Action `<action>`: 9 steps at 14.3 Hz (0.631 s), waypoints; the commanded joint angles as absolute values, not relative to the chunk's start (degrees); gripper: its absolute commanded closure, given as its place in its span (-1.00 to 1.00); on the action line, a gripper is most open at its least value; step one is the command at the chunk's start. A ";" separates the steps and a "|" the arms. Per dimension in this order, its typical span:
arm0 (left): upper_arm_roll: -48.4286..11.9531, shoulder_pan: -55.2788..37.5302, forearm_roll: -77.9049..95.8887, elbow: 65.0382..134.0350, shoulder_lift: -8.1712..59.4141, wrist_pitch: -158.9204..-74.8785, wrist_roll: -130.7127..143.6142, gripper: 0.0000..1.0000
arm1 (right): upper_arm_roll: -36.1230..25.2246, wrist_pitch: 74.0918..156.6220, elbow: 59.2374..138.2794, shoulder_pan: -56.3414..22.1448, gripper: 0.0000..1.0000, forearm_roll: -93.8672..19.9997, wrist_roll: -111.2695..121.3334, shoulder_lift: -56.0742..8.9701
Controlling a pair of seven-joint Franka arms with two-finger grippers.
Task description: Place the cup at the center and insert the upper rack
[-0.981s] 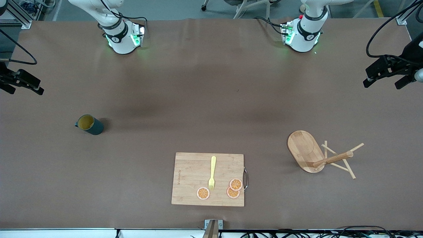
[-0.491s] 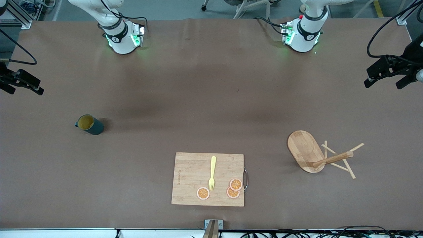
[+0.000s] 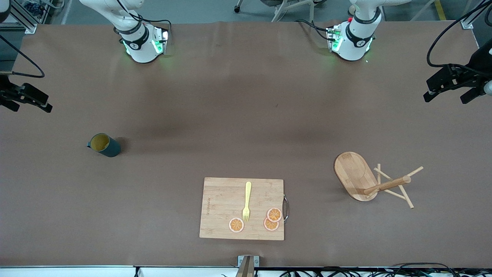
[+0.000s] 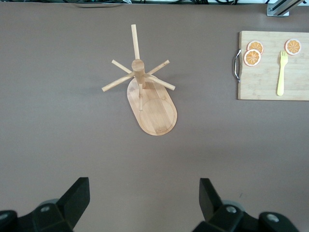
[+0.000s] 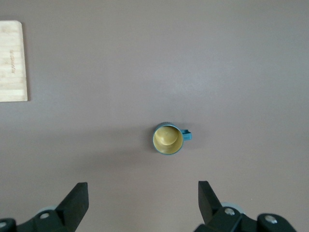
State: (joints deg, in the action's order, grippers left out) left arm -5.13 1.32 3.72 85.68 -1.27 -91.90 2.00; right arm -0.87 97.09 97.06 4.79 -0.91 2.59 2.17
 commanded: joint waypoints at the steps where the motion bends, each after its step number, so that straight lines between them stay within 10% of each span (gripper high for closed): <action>1: -5.36 1.58 3.34 85.61 -1.76 -92.02 2.11 -1.00 | -0.35 97.82 96.07 5.27 -1.00 -0.18 2.37 -2.28; 9: -5.36 1.67 3.34 85.61 -1.76 -92.02 2.02 -1.00 | -0.44 103.16 93.60 5.36 -1.00 0.00 2.72 -16.25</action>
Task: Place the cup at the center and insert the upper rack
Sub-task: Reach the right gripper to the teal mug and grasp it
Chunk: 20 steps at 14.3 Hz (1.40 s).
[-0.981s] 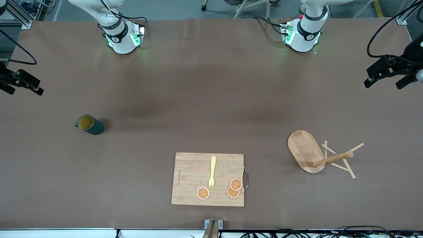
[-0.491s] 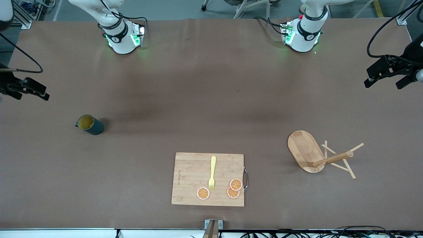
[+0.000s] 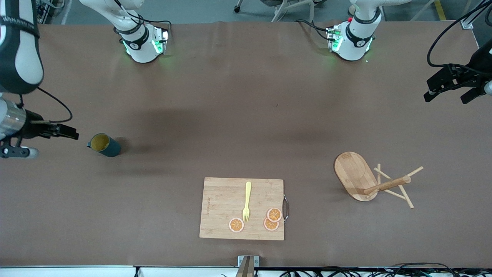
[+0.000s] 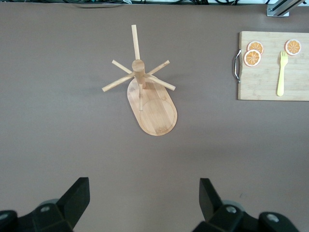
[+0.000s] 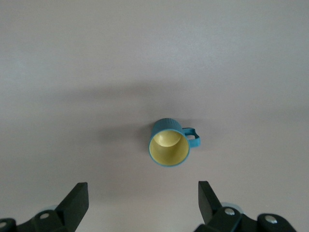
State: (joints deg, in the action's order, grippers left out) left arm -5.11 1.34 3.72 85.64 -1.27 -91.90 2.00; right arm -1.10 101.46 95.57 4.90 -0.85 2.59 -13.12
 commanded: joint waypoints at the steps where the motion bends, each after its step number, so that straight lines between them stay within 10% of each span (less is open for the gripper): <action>1: -5.36 1.67 3.34 85.61 -1.76 -92.02 2.02 -1.00 | -0.35 104.58 93.86 5.10 -1.00 0.00 2.72 -17.48; 20: -5.36 1.67 3.43 85.61 -1.76 -92.02 2.02 -1.00 | -0.44 113.82 109.16 4.04 -0.84 0.09 2.72 -22.76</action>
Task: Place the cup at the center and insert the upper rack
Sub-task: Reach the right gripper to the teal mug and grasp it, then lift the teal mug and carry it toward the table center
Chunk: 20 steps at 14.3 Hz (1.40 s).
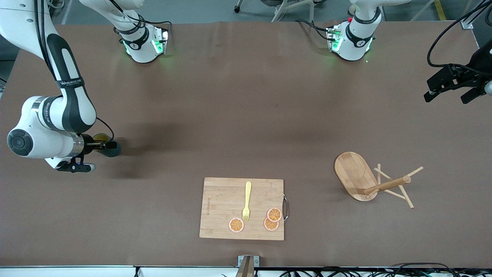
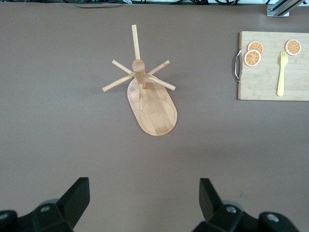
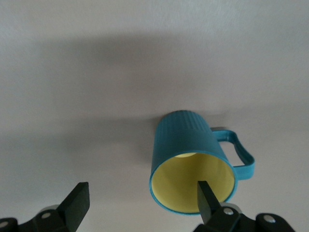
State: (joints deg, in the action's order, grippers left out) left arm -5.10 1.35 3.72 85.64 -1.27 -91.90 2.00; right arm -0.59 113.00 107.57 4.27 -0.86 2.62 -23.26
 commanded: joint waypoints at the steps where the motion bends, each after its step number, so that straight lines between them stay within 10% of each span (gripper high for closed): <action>1: -5.36 1.67 3.34 85.61 -1.76 -92.02 2.02 -1.00 | -0.44 113.56 109.25 4.04 -0.80 0.09 2.72 -22.94; 13: -5.36 1.67 3.43 85.61 -1.84 -92.02 2.02 -1.00 | -0.44 115.04 109.34 4.92 -0.01 0.17 2.90 -26.54; 16: -5.36 1.67 3.43 85.61 -1.76 -92.02 2.02 -1.00 | -0.35 114.61 108.90 4.83 0.87 0.09 2.90 -26.54; 20: -5.36 1.67 3.43 85.61 -1.76 -92.02 2.02 -1.00 | -0.35 110.94 104.96 4.22 0.99 -0.09 2.20 -26.46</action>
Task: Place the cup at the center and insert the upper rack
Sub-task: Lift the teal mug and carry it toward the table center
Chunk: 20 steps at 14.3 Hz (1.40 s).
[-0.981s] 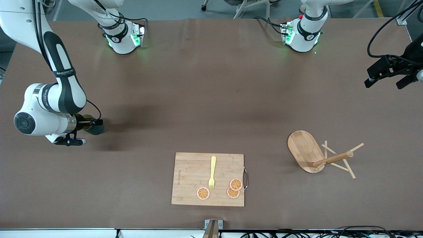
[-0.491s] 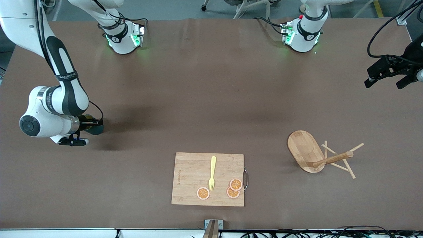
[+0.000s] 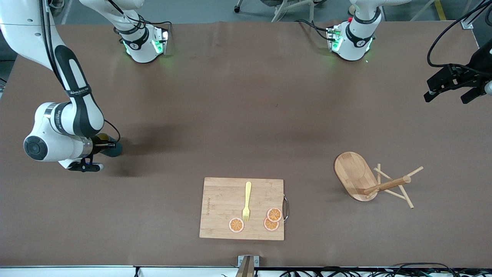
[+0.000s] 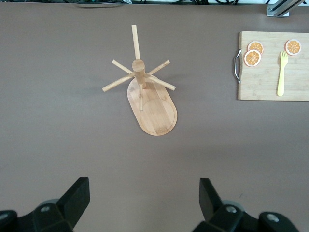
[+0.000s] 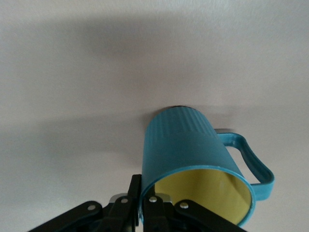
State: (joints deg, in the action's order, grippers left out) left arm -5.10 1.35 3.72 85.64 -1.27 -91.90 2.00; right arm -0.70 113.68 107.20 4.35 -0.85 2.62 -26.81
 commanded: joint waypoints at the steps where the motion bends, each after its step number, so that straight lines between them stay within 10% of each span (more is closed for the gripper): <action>1: -5.36 1.67 3.43 85.61 -1.76 -92.02 2.02 -1.00 | -0.35 108.92 103.20 3.96 0.99 -0.09 2.11 -26.46; 20: -5.36 1.67 3.43 85.61 -1.76 -92.02 2.02 -1.00 | -0.09 104.85 79.74 -35.84 0.99 -8.17 -27.40 -37.60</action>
State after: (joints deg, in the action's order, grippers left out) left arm -5.10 1.40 3.72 85.64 -1.27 -91.90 2.00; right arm 0.57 105.91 87.39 -32.75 -7.89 -22.73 -32.27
